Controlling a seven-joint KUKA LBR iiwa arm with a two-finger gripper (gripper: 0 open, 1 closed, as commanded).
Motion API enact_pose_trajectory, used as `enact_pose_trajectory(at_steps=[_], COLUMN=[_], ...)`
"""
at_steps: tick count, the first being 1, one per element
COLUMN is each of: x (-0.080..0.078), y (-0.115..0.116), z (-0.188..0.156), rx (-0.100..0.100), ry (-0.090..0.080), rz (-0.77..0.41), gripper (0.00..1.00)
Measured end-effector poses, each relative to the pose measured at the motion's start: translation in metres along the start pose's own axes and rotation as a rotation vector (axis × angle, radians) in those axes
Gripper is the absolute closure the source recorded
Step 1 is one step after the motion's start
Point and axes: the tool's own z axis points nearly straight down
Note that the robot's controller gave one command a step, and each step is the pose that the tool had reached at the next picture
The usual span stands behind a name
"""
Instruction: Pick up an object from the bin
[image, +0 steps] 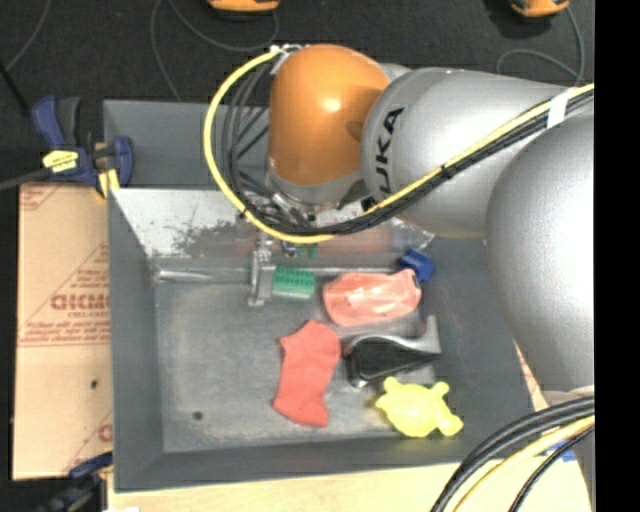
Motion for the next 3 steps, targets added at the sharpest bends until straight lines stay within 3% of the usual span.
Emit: enact_pose_trajectory(at_steps=[2, 3], x=[0.03, 0.05], y=[-0.092, -0.097], z=[0.015, 0.017], rx=[0.004, -0.001], ry=[0.008, -0.007], rz=[-0.008, 0.057], gripper=[0.0, 0.0])
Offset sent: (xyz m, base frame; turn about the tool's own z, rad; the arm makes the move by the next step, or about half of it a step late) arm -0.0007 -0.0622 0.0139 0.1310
